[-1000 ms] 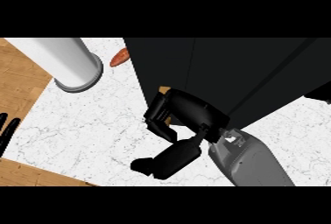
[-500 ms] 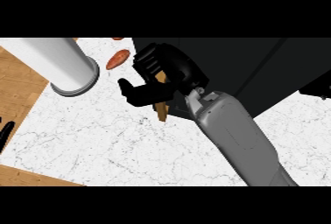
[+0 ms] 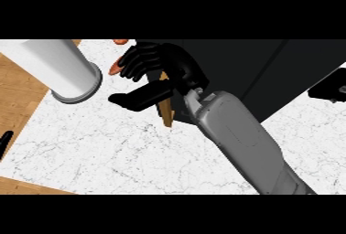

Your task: Pick up the bottled water, place it into the cabinet and close the cabinet

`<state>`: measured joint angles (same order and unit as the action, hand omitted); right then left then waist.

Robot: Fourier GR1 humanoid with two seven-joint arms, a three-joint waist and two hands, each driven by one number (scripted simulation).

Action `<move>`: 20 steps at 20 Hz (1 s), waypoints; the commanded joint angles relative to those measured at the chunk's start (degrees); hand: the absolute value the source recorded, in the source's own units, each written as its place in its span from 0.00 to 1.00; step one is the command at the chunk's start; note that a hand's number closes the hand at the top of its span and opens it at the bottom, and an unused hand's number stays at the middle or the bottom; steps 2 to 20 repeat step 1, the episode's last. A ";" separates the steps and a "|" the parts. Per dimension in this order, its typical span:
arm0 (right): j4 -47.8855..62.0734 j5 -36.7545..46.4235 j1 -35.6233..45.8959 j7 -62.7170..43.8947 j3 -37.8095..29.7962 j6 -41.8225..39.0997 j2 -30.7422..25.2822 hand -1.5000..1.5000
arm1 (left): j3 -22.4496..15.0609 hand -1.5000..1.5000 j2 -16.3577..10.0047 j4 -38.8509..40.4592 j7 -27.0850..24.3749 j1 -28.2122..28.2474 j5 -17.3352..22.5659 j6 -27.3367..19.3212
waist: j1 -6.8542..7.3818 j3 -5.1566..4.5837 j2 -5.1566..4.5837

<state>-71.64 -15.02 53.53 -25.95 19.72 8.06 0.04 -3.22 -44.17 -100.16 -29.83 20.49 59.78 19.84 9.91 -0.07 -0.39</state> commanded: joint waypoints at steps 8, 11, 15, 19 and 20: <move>10.08 -0.28 8.79 3.21 -7.30 5.51 -0.04 0.00 | 0.76 0.00 -0.29 0.81 0.01 0.13 -0.10 0.22 | -0.17 -0.14 -1.96; 10.08 -0.28 8.79 3.21 -7.30 5.51 -0.04 0.00 | 0.76 0.00 -0.29 0.81 0.01 0.13 -0.10 0.22 | -0.17 -0.14 -1.96; 10.08 -0.28 8.79 3.21 -7.30 5.51 -0.04 0.00 | 0.76 0.00 -0.29 0.81 0.01 0.13 -0.10 0.22 | -0.17 -0.14 -1.96; 10.08 -0.28 8.79 3.21 -7.30 5.51 -0.04 0.00 | 0.76 0.00 -0.29 0.81 0.01 0.13 -0.10 0.22 | -0.17 -0.14 -1.96; 10.08 -0.28 8.79 3.21 -7.30 5.51 -0.04 0.00 | 0.76 0.00 -0.29 0.81 0.01 0.13 -0.10 0.22 | -0.17 -0.14 -1.96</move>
